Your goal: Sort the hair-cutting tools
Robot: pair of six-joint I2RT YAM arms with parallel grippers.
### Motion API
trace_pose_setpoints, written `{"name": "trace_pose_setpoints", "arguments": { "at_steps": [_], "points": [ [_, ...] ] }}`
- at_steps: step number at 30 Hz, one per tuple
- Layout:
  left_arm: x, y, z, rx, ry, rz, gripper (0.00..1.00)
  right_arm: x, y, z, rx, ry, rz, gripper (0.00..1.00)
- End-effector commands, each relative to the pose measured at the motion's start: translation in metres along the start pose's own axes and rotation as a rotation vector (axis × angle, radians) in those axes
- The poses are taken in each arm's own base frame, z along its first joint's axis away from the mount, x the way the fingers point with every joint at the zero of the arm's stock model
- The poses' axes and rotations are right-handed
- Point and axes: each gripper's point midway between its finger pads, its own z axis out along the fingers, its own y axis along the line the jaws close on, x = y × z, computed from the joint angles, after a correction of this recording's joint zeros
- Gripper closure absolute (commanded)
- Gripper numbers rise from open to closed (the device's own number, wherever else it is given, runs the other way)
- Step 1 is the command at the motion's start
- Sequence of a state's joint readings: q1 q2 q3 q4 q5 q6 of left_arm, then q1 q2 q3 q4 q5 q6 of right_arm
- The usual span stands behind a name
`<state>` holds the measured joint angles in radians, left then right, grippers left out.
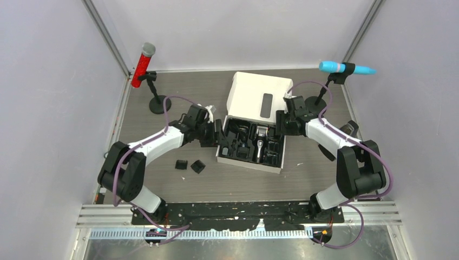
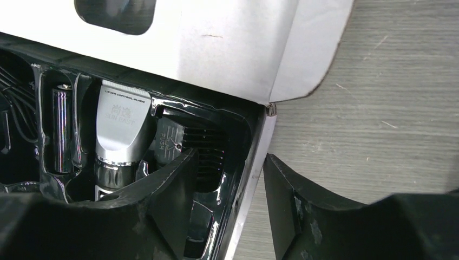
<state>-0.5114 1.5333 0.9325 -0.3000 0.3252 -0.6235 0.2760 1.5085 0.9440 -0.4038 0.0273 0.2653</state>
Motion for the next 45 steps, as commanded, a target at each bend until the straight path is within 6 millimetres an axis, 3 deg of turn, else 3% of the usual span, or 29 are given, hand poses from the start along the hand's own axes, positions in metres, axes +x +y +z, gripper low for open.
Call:
{"name": "trace_pose_setpoints", "arguments": {
  "at_steps": [1,6,10,19,23,38,45],
  "points": [
    [0.013,-0.02,0.001,0.089,0.014,-0.02,0.42,-0.007,0.035,0.004,-0.168,-0.033,-0.085,0.44],
    [0.031,-0.021,-0.01,0.119,-0.015,-0.067,0.43,-0.006,0.064,0.007,-0.231,-0.028,-0.157,0.47],
    [0.035,-0.01,-0.02,0.079,-0.07,-0.081,0.43,-0.01,0.081,0.007,-0.253,-0.041,-0.178,0.47],
    [0.039,-0.001,-0.021,0.047,-0.09,-0.103,0.43,-0.024,0.092,-0.007,-0.268,-0.077,-0.178,0.3],
    [0.038,0.002,-0.022,0.036,-0.102,-0.104,0.43,-0.024,0.09,-0.009,-0.223,-0.081,-0.195,0.28],
    [0.037,0.003,-0.023,0.03,-0.114,-0.102,0.43,-0.001,0.055,0.023,0.044,0.012,-0.249,0.28],
    [0.035,0.004,-0.026,0.023,-0.133,-0.101,0.43,0.005,0.047,0.031,0.091,0.036,-0.25,0.28]
  ]
}}
